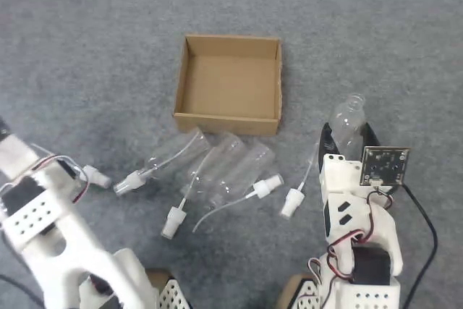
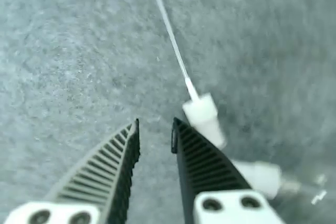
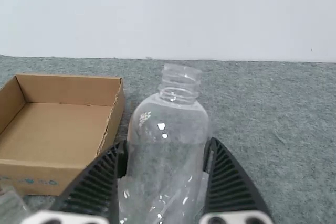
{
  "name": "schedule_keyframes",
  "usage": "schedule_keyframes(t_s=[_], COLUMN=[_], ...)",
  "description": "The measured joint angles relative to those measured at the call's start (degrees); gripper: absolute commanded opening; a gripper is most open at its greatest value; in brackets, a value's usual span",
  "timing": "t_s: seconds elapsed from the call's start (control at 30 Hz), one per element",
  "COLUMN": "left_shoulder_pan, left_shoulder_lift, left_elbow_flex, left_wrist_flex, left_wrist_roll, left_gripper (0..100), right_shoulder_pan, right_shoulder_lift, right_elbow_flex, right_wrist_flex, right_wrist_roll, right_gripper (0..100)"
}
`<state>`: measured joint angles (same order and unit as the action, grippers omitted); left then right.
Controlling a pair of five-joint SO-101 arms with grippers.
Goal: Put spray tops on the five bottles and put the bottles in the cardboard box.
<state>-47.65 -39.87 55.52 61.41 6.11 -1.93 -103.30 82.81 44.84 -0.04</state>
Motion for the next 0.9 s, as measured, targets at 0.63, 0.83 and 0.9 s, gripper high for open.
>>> schedule_keyframes(t_s=[0.63, 0.83, 0.9], left_shoulder_pan=[1.14, 3.60, 4.22], left_shoulder_lift=[0.00, 0.00, 0.00], left_elbow_flex=[-8.62, -8.62, -8.62], left_wrist_flex=[15.12, 15.30, 15.30], left_wrist_roll=[-30.51, -36.48, -37.19], left_gripper=[16, 18, 18], right_shoulder_pan=[0.00, 0.00, 0.00], right_shoulder_lift=[0.00, 0.00, 0.00], right_elbow_flex=[0.00, 0.00, 0.00], right_wrist_flex=[0.00, 0.00, 0.00], right_wrist_roll=[0.00, 0.00, 0.00], right_gripper=[4.8, 4.8, 4.8])
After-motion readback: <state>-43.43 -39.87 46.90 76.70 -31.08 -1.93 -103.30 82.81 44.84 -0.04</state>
